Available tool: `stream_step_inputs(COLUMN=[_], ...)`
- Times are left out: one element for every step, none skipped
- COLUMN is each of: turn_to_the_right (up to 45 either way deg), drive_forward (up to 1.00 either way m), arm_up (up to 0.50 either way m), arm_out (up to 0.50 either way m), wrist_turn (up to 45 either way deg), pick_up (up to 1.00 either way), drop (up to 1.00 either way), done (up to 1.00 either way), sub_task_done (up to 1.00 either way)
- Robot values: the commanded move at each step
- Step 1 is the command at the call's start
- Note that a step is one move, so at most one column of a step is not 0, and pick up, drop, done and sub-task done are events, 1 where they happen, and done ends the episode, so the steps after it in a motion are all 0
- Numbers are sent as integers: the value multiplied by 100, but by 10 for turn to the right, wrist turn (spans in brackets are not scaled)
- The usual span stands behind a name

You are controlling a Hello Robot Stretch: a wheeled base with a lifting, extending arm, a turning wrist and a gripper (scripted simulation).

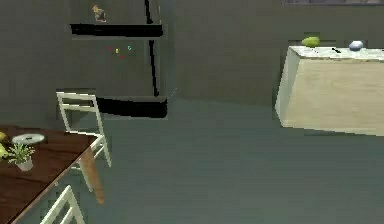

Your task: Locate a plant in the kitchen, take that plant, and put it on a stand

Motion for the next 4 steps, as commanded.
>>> stream_step_inputs(turn_to_the_right=[150, 0, -450, -450], drive_forward=[0, 35, 0, 0], arm_up=[0, 0, 0, 0], arm_out=[0, 0, 0, 0], wrist_turn=[0, 0, 0, 0], pick_up=[0, 0, 0, 0], drop=[0, 0, 0, 0], done=[0, 0, 0, 0], sub_task_done=[0, 0, 0, 0])
